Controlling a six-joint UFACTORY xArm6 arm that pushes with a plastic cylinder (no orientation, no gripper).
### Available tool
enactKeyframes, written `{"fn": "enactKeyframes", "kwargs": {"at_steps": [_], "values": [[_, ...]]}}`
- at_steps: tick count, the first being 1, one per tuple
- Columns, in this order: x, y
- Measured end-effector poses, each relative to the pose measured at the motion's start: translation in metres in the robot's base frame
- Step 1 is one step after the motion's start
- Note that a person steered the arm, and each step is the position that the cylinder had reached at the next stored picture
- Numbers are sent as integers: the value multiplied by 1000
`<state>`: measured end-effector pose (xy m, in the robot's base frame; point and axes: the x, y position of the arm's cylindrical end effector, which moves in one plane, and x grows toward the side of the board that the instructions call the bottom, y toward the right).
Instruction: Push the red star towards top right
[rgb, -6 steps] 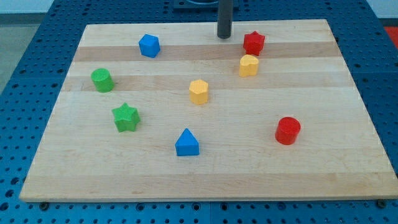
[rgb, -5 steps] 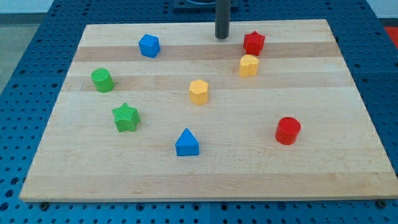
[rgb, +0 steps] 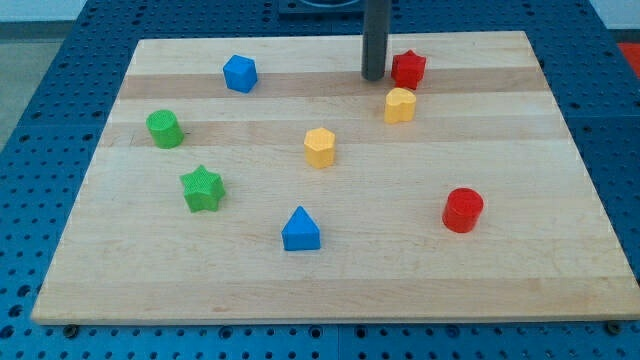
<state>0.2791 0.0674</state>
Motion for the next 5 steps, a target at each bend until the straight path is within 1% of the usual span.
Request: {"fn": "enactKeyframes", "kwargs": {"at_steps": [1, 2, 4, 5], "values": [[0, 22], [0, 21], [-2, 68], [-4, 55]]}}
